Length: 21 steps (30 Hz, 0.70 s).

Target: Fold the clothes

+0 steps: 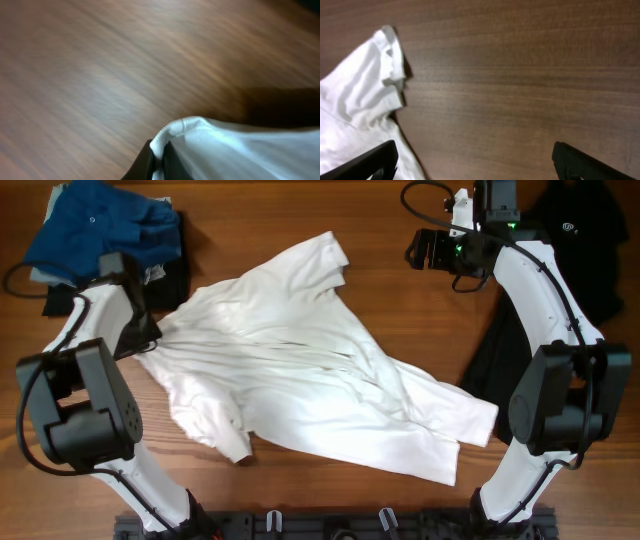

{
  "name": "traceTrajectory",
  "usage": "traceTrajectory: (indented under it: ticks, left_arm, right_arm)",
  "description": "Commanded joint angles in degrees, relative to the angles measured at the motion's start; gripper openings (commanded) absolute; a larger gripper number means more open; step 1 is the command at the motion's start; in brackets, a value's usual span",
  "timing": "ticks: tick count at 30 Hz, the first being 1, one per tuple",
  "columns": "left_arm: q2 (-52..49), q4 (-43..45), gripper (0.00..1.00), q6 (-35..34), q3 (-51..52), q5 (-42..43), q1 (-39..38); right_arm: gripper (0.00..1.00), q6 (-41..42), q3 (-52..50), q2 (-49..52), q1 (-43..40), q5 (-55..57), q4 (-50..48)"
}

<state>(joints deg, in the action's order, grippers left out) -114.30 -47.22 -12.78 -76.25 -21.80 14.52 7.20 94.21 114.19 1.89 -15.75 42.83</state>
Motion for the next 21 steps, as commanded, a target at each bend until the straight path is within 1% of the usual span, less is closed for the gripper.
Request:
traceTrajectory:
  ticks: [1,2,3,4,5,6,7,8,9,10,12,13,14,15,16,17,18,20,21]
  left_arm:
    - [4.42,-2.03,0.04,-0.33,-1.75,-1.55,1.40]
    - [6.05,-2.43,0.05,-0.31,-2.27,-0.37,1.14]
    - [7.96,-2.91,0.09,-0.26,-2.86,0.70,0.61]
    - [10.49,-3.45,0.31,0.42,-3.41,2.29,-0.24]
    - [13.77,-3.63,0.55,0.57,-3.56,4.02,-1.51]
    - [15.56,-3.69,0.66,0.55,-3.56,4.63,-2.25]
    - [19.02,-4.00,0.75,0.55,-3.56,4.92,-3.89]
    - [20.72,-4.22,0.80,0.55,-3.56,4.94,-4.85]
    - [22.43,-4.52,0.84,0.55,-3.54,5.81,-5.92]
    - [23.69,-4.83,0.85,0.52,-3.54,7.32,-6.93]
    - [24.98,-5.81,0.91,0.42,-3.54,13.14,-9.16]
    - [24.96,-6.03,0.91,0.26,-3.54,15.34,-9.75]
    - [24.85,-6.19,0.92,0.28,-3.52,17.51,-10.56]
    - [24.83,-6.19,0.92,0.26,-3.54,18.36,-11.08]
    - [24.83,-6.12,0.92,0.09,-3.52,18.82,-11.65]
    - [24.83,-6.05,0.93,-1.29,-3.52,18.82,-12.74]
    - [24.83,-5.99,0.93,-1.70,-3.54,19.41,-13.46]
    - [24.59,-5.29,0.93,-1.70,-3.52,20.59,-14.97]
    - [24.24,-4.66,0.93,-1.70,-3.52,20.74,-15.96]
  right_arm:
    - [1.00,-1.25,-0.02,-1.22,0.20,-2.99,1.40]
    - [1.00,-1.25,-0.02,-1.90,0.20,-3.67,2.08]
    - [1.00,-1.27,0.09,-2.80,0.20,-3.61,3.15]
    - [1.00,-1.70,0.17,-4.13,0.20,-3.58,4.61]
    - [1.00,-2.69,0.20,-6.23,0.20,-3.30,7.63]
    - [1.00,-2.67,0.20,-7.50,0.20,-2.67,9.84]
    - [1.00,-2.45,0.20,-9.73,0.20,-2.51,14.23]
    - [1.00,0.22,0.17,-11.41,0.13,-2.25,18.40]
    - [1.00,2.58,0.17,-12.48,0.13,-2.29,21.20]
    - [1.00,4.04,0.17,-13.38,0.13,-2.29,23.96]
    - [1.00,5.18,-0.55,-16.31,0.57,-0.39,32.85]
    - [1.00,7.28,-1.53,-17.64,0.96,2.21,34.71]
    - [1.00,12.28,-4.07,-20.61,1.75,7.56,36.50]
    - [1.00,15.52,-6.43,-23.10,2.27,10.12,36.94]
    - [1.00,19.54,-9.60,-26.23,2.86,12.81,37.24]
    - [1.00,24.76,-14.45,-30.71,3.48,13.90,37.33]
    - [1.00,27.74,-18.86,-34.47,3.80,13.68,37.16]
    - [0.99,31.36,-27.12,-41.51,4.07,12.44,36.79]
    - [0.97,32.00,-32.72,-46.12,4.04,10.23,36.33]
